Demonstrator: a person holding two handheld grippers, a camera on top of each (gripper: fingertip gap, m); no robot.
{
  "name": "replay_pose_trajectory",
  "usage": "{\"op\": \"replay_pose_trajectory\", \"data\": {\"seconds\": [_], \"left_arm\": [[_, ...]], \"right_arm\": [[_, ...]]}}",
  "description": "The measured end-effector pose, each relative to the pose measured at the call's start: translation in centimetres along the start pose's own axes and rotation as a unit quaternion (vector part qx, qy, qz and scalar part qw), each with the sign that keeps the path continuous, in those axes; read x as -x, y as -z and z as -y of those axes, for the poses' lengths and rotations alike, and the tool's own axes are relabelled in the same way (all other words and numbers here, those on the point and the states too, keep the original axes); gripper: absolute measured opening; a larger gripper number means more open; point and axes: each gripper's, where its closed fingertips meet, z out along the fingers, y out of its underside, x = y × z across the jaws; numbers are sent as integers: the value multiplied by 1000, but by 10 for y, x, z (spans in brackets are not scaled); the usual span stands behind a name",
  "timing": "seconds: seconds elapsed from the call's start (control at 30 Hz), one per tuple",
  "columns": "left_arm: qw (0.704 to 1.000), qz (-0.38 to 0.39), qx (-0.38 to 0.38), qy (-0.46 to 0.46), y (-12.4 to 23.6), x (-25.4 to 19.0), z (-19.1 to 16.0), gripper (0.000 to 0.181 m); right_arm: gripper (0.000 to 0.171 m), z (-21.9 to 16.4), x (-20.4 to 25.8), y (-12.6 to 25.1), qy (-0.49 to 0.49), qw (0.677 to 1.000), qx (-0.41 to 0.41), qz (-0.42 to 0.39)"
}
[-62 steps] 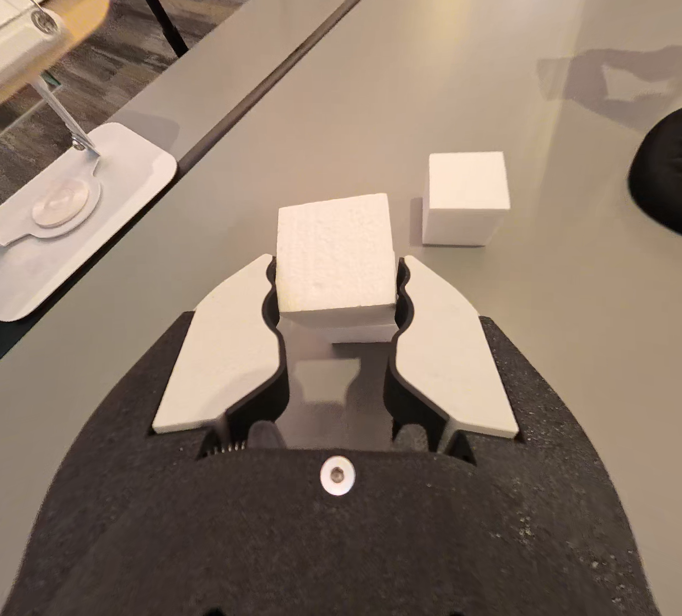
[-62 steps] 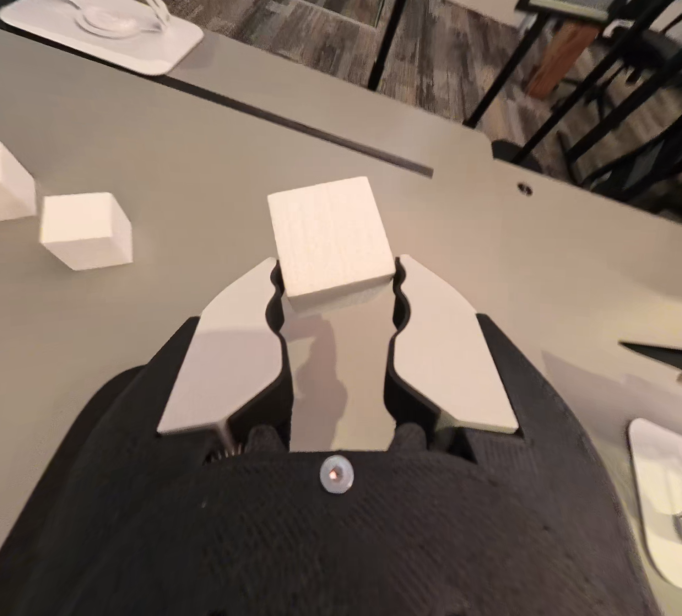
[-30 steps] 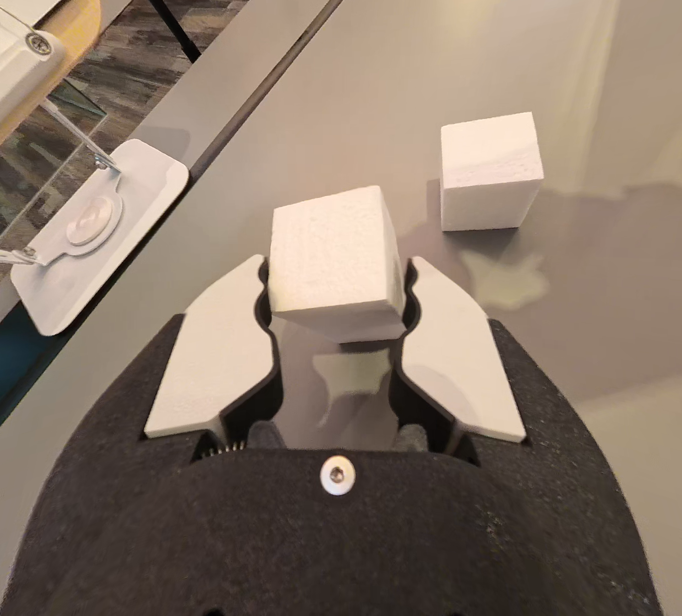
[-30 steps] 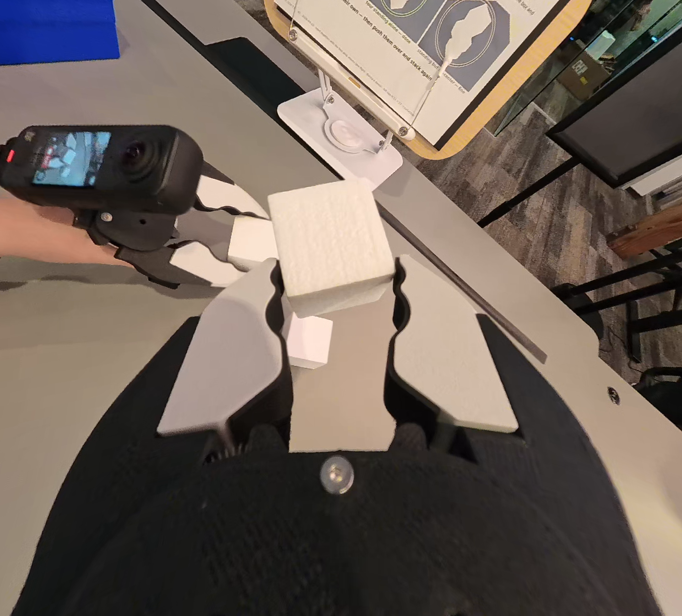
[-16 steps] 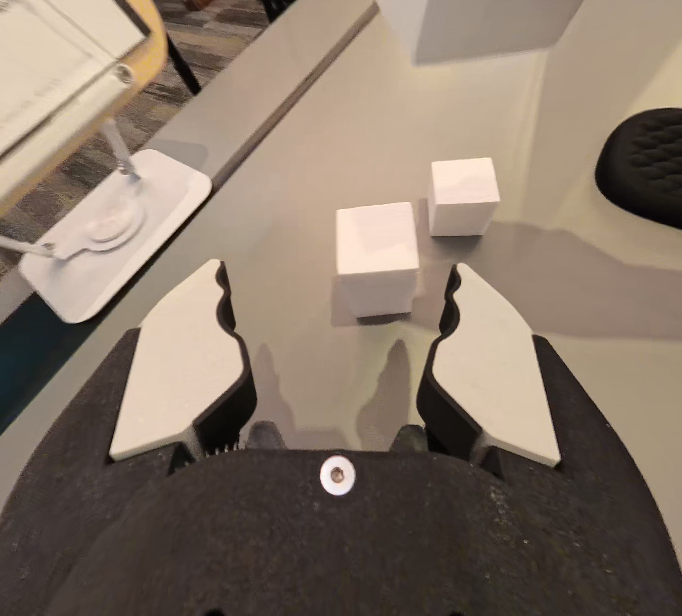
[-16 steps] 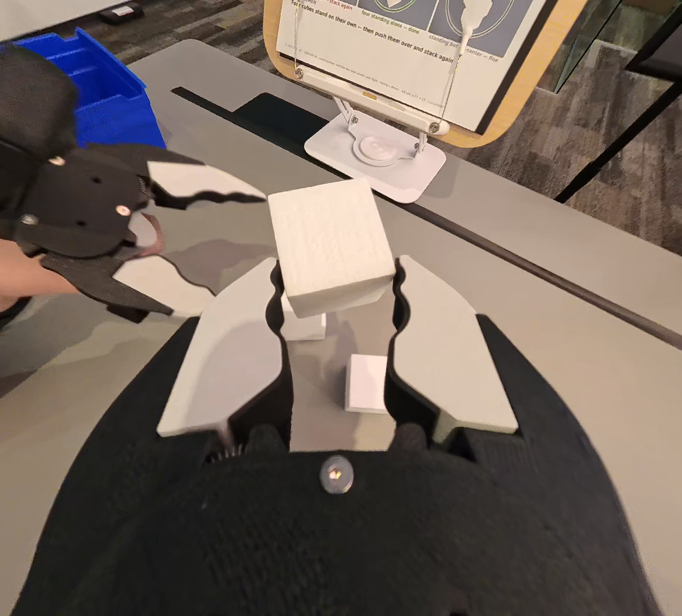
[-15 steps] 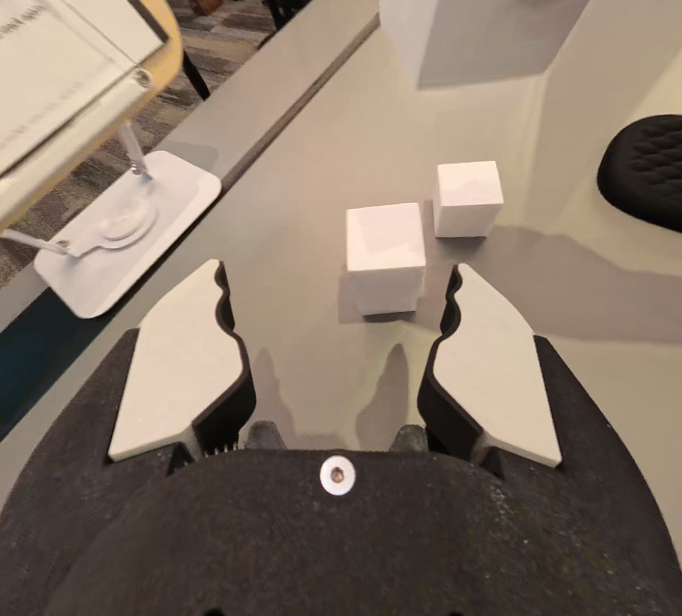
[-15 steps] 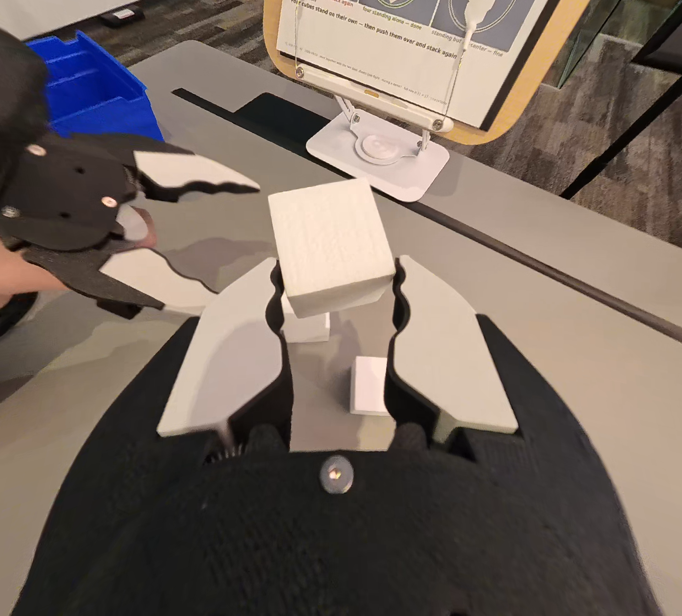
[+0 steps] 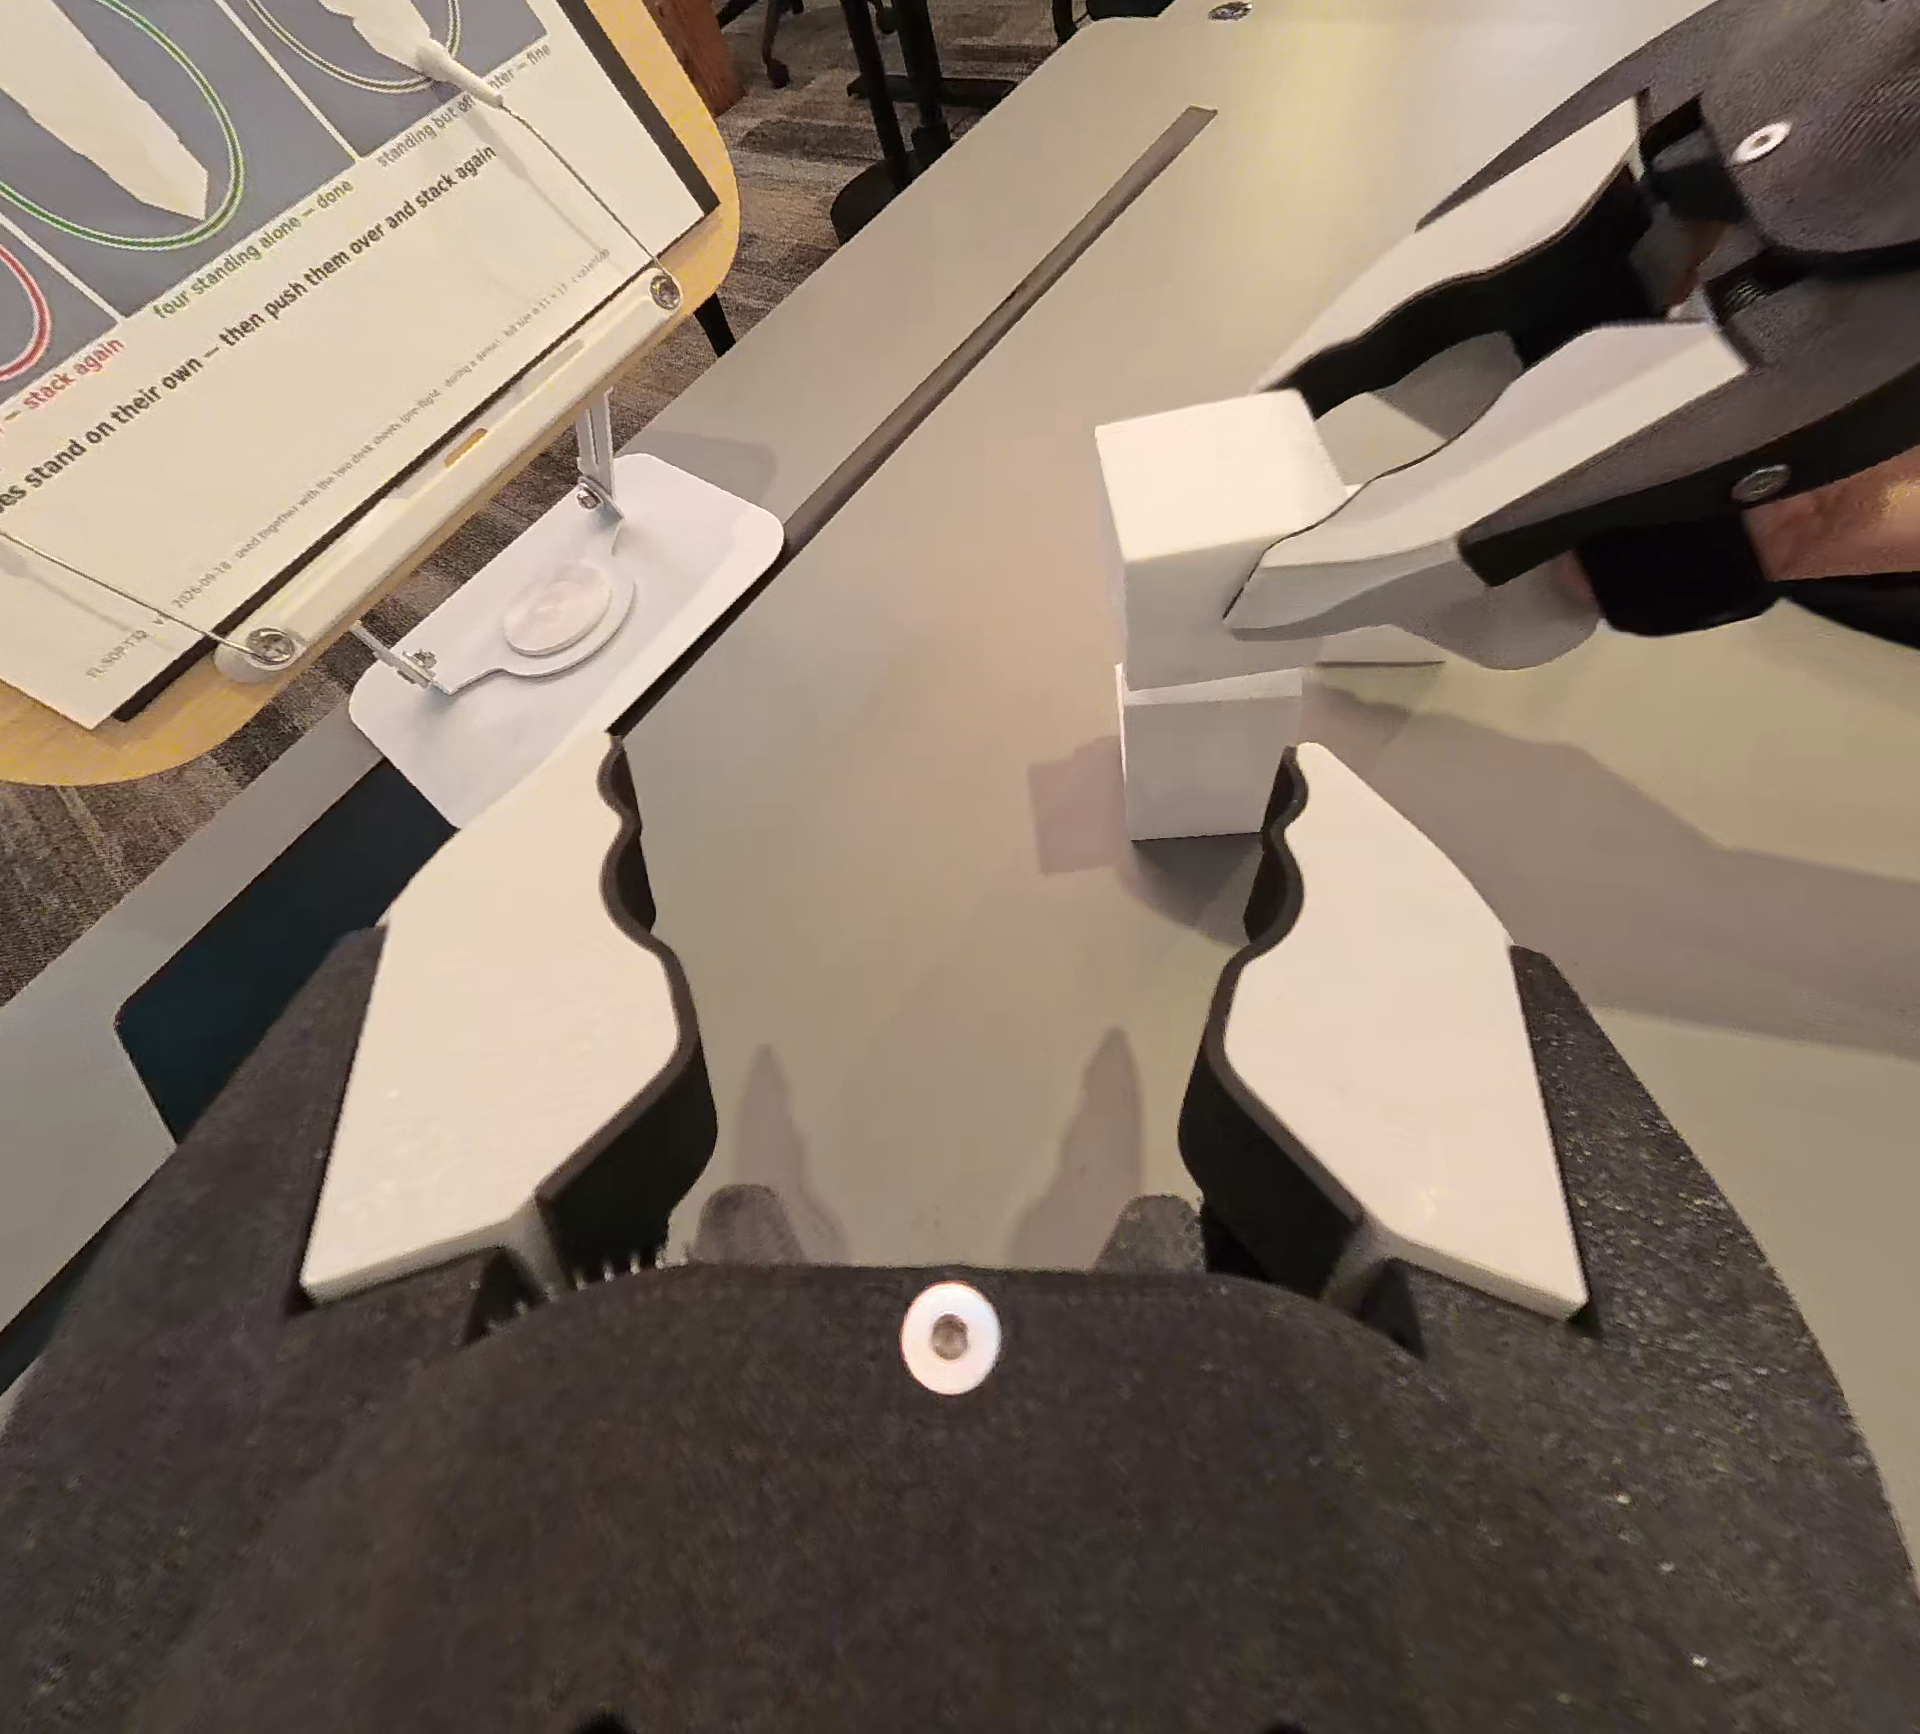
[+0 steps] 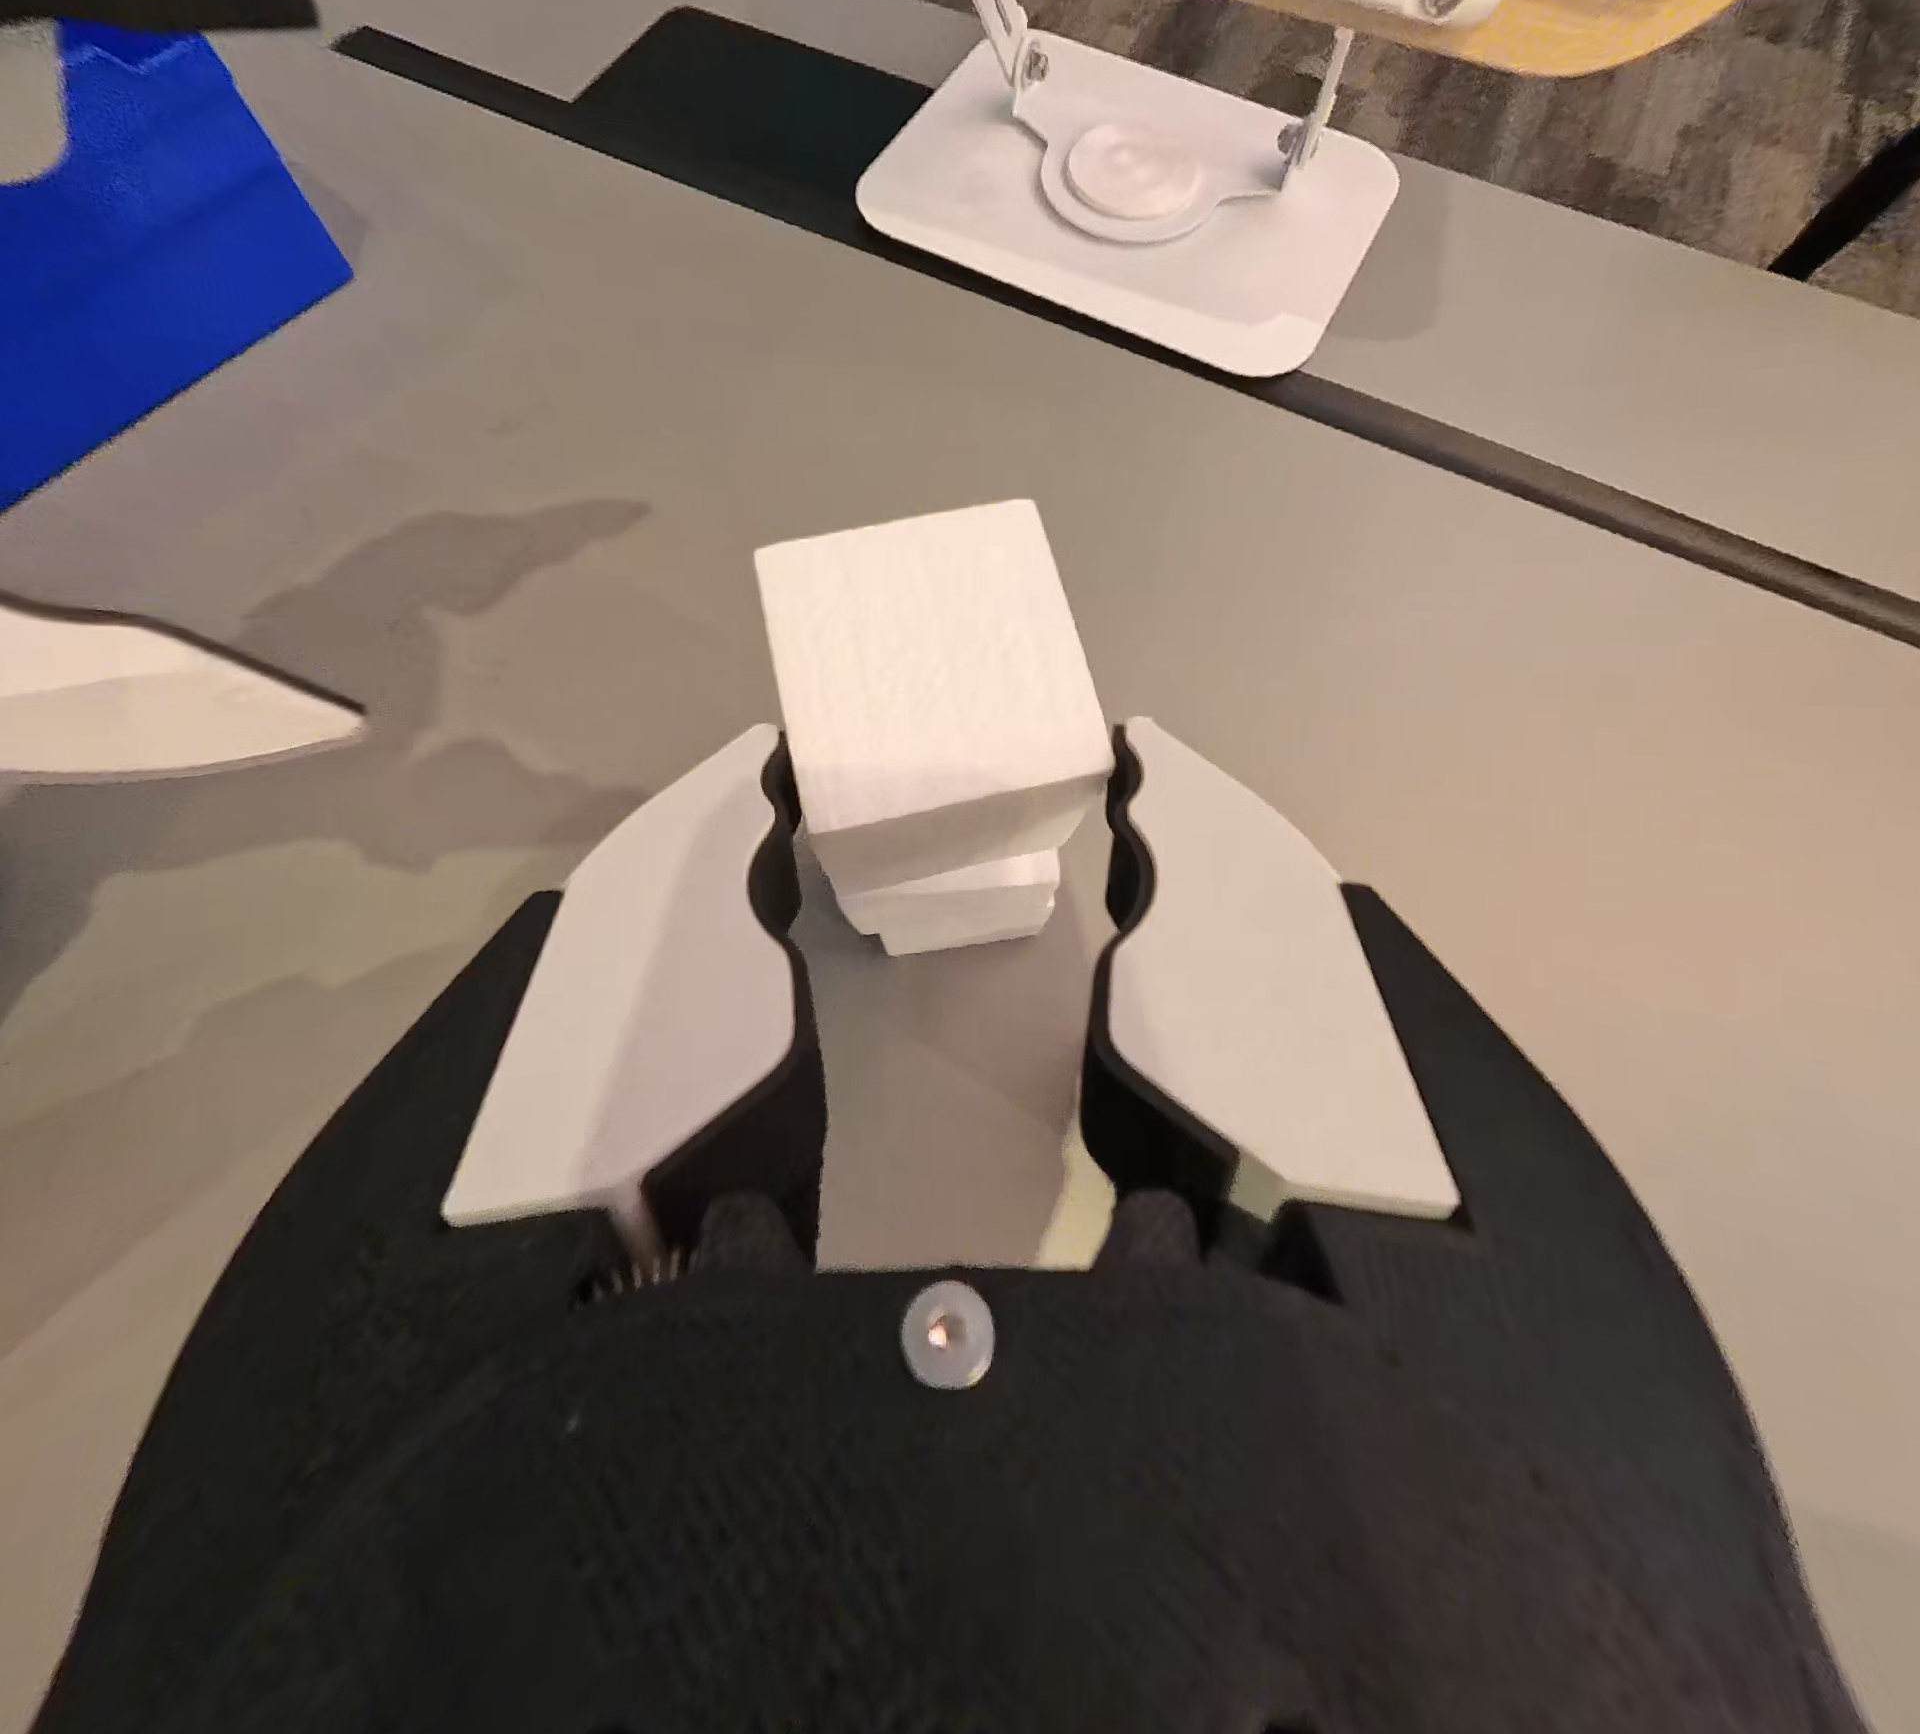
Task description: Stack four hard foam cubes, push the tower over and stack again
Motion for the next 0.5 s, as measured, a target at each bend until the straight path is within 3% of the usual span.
{"op": "replay_pose_trajectory", "data": {"seconds": [0.5], "left_arm": [[1000, 4, 18, -12, -10, -5, -4, 112]], "right_arm": [[64, -10, 3, -8, -3, 1000, 23, -6]]}}
